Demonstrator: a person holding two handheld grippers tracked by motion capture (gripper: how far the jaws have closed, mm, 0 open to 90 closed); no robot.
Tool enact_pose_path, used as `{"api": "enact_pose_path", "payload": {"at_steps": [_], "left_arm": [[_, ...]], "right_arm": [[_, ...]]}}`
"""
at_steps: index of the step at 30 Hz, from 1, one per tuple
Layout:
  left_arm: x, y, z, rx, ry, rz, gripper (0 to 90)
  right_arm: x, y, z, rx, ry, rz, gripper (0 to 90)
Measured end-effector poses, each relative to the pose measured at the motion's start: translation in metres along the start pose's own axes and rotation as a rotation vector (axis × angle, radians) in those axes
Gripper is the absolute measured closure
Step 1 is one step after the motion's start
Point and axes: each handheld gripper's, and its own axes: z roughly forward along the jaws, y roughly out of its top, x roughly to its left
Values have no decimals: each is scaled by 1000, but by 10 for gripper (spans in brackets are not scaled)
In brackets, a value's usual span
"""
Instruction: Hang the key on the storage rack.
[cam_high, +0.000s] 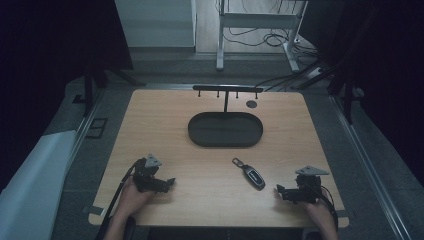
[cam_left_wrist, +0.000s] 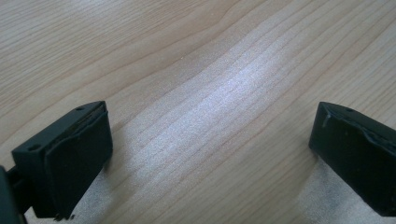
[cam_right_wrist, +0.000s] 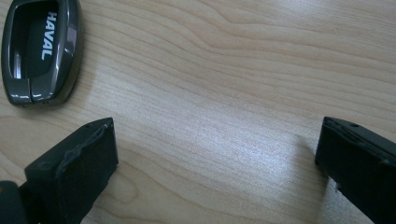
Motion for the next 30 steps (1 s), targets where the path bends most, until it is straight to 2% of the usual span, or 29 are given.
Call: {"api": "enact_pose_path", "payload": {"at_steps": [7, 8, 15, 22, 30], "left_arm": [[0, 0, 0, 0, 0, 0, 0], [0, 0, 0, 0, 1, 0, 0], [0, 0, 0, -1, 1, -1, 0], [0, 0, 0, 0, 1, 0, 0], [0, 0, 0, 0, 2, -2, 0]], "right_arm": [[2, 2, 0, 32, 1, -32, 0], [2, 4, -1, 51, 7, -40, 0], [6, 13, -5, 77, 10, -72, 0], [5, 18, -7, 112, 17, -81, 0], [12, 28, -6, 181, 56, -88, 0]]}}
